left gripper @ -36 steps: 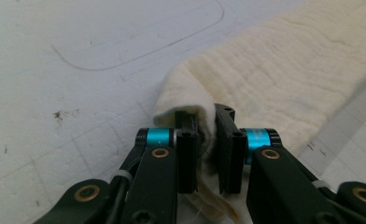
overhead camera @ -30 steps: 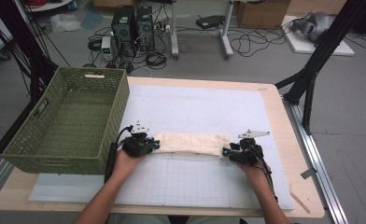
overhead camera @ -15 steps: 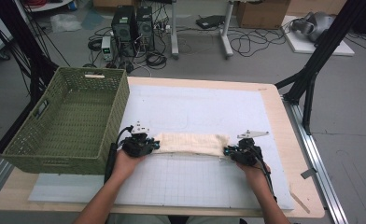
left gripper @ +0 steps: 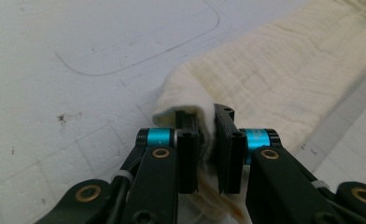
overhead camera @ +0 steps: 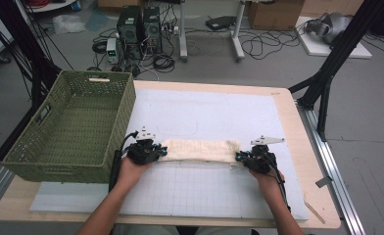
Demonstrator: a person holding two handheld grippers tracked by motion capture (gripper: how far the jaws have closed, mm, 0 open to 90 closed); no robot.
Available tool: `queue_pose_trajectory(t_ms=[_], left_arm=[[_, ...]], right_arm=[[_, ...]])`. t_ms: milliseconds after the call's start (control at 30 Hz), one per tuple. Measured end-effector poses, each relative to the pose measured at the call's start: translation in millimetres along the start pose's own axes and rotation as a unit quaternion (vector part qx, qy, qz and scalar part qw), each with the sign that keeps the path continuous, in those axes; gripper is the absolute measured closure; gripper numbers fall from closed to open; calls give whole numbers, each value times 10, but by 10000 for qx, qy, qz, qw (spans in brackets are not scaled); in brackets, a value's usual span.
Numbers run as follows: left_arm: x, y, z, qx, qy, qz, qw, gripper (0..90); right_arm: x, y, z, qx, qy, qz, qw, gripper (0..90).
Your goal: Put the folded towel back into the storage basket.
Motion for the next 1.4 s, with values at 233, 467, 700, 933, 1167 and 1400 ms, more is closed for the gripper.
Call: queue_pose_trajectory(t_ms=[233, 467, 700, 933, 1167, 1400], left_arm=[[11, 1, 16, 55, 3, -13, 10000, 800], [12, 12, 30, 93, 11, -17, 10000, 798], [14, 9, 28, 88, -7, -10, 10000, 797], [-28, -43, -55, -130, 23, 0, 9999, 798], [-144, -151, -208, -478, 85, 70, 9988, 801], [-228, -218, -326, -666, 101, 126, 9976, 801]], right_arm=[[-48, 22, 73, 125, 129, 347, 9992, 490], [27, 15, 78, 118, 313, 1, 9994, 796], [53, 14, 69, 82, 344, -79, 9993, 824], [20, -21, -22, -105, 122, 24, 9999, 824], [-25, -65, -116, -199, -68, 107, 9997, 824], [-87, -137, -244, -346, -74, 60, 9994, 824]])
Point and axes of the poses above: each handheld gripper's, and its own axes: y roughly forward along the jaws, z roughly out of its underside, x roughly to its left, the point moved 9 cm from there along y, roughly forward along the jaws, and after that the axes turned 12 degrees about -x, right-handed, at the moved point
